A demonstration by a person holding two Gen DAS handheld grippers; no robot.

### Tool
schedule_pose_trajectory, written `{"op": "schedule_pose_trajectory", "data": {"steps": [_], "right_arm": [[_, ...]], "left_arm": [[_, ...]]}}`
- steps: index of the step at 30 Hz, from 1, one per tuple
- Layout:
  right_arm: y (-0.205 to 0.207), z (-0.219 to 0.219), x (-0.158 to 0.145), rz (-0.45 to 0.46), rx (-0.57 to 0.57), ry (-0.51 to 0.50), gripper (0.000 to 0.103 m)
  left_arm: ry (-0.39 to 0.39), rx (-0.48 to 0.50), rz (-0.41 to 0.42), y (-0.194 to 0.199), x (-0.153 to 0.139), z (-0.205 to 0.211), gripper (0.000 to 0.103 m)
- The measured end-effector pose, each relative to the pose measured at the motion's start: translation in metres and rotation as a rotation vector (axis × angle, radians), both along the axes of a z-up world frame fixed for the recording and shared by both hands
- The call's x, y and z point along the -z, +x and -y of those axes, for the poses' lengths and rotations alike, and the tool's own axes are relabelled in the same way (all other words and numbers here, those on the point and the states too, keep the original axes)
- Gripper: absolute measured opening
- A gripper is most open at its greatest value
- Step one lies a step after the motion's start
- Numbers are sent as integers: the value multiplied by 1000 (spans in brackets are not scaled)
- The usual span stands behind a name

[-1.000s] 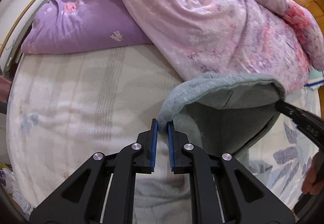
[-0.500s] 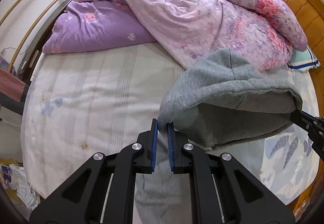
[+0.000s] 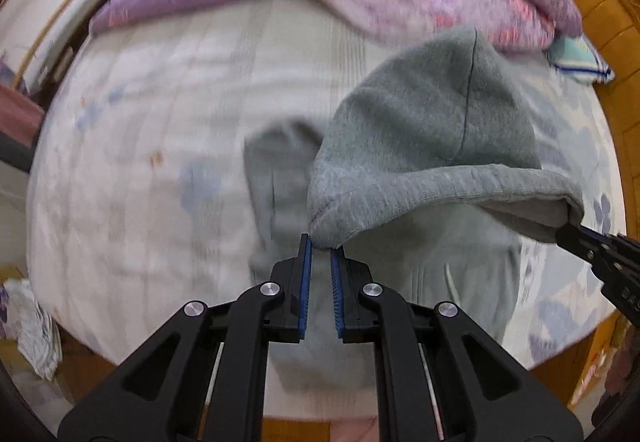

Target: Fold large clothes

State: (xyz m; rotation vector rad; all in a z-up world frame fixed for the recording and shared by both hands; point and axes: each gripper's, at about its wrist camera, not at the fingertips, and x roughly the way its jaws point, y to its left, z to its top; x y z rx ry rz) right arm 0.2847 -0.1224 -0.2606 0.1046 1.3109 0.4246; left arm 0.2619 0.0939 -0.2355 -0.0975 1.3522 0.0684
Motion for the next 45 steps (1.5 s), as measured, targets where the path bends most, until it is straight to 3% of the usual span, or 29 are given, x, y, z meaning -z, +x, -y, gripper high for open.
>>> {"op": "schedule_pose_trajectory", "data": {"steps": [6,9,12,14,18,22,26,29,30,32,34,36,37,38,39,42,45], "right_arm": [[-34,16,93,-229,102,-41,9],[-51,27,132,-366,145,-119,9],[-62,40,135,-451,195,-52,12],[-63,48,125,-436,217,-25,17],[-43,43,99,-332,188,20,19],[-11,11,106,-295,111,28,19],[10,-7,147,-327,116,-23,19],[22,-1,199,-376,155,-115,18],[23,2,221,-404,158,-157,13],[25,14,232,-452,211,-86,10],[29,20,220,-500,206,-28,15],[34,30,200,-497,219,57,20],[38,37,187,-479,233,101,39],[43,41,179,-461,239,116,62],[52,48,167,-422,246,113,66],[88,62,155,-337,251,123,65],[122,72,167,-315,311,87,65]], "left_arm": [[-1,-4,-105,-56,62,6,10],[11,7,-243,-74,105,7,10],[-5,30,-274,-86,110,4,11],[-22,46,-255,-87,100,0,24],[-54,50,-162,-66,82,0,23],[-139,53,-124,-25,95,13,13],[-171,72,-198,3,149,38,7],[-130,75,-308,11,216,53,6],[-120,85,-304,11,228,56,6],[-90,124,-289,13,228,63,6],[-80,166,-289,13,213,65,7],[-119,172,-253,15,187,58,7],[-157,148,-235,18,173,50,12],[-185,108,-234,23,162,39,27],[-197,72,-227,29,154,30,36],[-210,-31,-132,61,135,-1,40],[-201,-129,-89,99,148,-27,40]]}}
